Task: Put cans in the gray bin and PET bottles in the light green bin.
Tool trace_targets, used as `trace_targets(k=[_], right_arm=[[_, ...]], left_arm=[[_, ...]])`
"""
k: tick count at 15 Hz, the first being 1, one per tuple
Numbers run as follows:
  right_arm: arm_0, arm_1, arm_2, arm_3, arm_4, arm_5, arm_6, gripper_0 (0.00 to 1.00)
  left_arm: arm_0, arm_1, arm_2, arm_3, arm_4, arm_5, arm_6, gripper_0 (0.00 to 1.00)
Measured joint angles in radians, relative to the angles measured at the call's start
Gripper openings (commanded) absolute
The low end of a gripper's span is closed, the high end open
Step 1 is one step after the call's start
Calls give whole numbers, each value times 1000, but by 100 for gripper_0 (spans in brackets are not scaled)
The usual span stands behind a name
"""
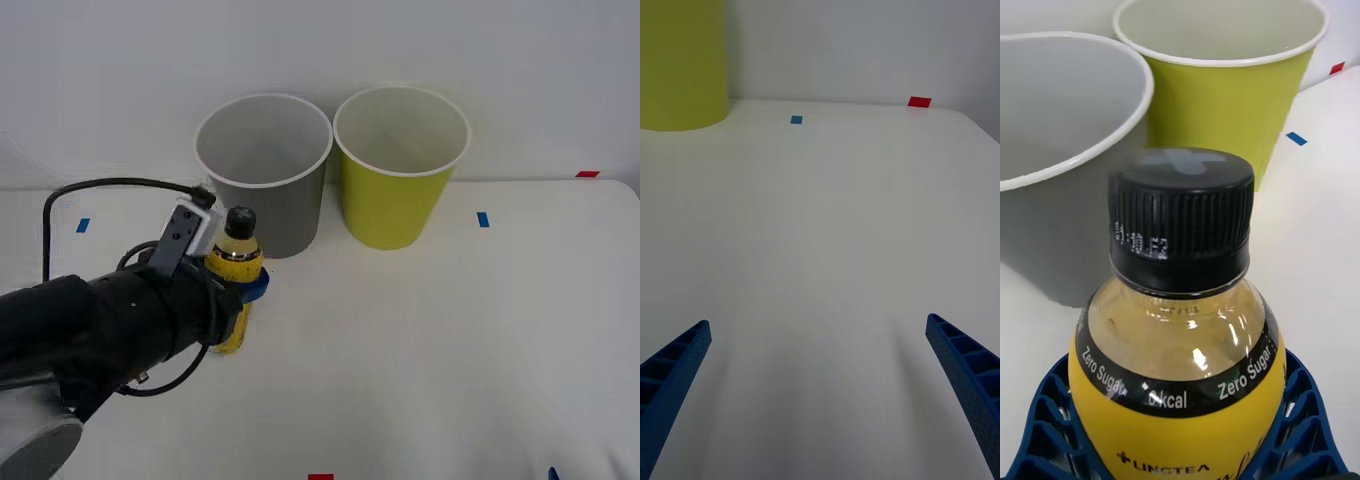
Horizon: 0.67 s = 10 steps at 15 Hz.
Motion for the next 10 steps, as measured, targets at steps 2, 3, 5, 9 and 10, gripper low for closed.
trace_targets(k=[2, 3, 5, 9, 10], right_arm=[[0, 0, 0, 0, 0, 0, 0, 100], [0, 0, 0, 0, 0, 0, 0, 100], [0, 0, 0, 0, 0, 0, 0, 100], [0, 0, 0, 0, 0, 0, 0, 100], [0, 0, 0, 0, 0, 0, 0, 100]], left_arm=[[-70, -58, 148, -33, 93, 158, -37, 0], [-130, -84, 200, -41, 115, 223, -49, 0], [-259, -127, 260, -39, 113, 319, -62, 0], [-485, -155, 286, 56, 81, 339, -65, 0], [-532, -163, 287, 90, 94, 323, -63, 0]])
